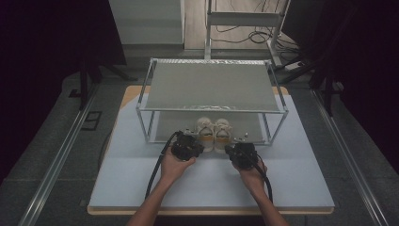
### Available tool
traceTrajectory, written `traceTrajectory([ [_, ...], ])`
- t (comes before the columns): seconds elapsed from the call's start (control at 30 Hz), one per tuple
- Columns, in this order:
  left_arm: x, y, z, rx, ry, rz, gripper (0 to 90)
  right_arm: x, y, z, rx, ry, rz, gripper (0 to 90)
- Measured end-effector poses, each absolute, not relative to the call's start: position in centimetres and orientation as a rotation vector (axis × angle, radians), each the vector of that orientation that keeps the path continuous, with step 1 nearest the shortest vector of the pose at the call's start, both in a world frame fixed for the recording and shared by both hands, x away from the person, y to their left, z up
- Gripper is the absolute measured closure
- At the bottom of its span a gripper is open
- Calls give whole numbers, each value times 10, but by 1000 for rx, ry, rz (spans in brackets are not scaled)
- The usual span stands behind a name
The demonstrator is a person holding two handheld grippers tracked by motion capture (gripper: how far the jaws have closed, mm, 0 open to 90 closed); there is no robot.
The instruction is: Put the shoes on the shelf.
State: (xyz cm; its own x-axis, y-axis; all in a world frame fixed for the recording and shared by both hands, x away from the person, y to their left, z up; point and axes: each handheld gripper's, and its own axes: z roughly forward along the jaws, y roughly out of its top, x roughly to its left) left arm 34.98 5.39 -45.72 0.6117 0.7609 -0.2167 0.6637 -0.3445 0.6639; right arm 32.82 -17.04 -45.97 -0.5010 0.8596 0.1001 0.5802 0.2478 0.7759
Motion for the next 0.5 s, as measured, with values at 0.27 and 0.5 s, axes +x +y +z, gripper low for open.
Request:
traceTrajectory([
  [0.27, 351, 52, -457, 2096, 1116, 164, 834, 334, -171, -461, 1344, 2151, 1106, 896],
  [0.5, 352, 52, -457, 2097, 1114, 156, 837, 347, -167, -460, 1359, 2128, 1101, 896],
])
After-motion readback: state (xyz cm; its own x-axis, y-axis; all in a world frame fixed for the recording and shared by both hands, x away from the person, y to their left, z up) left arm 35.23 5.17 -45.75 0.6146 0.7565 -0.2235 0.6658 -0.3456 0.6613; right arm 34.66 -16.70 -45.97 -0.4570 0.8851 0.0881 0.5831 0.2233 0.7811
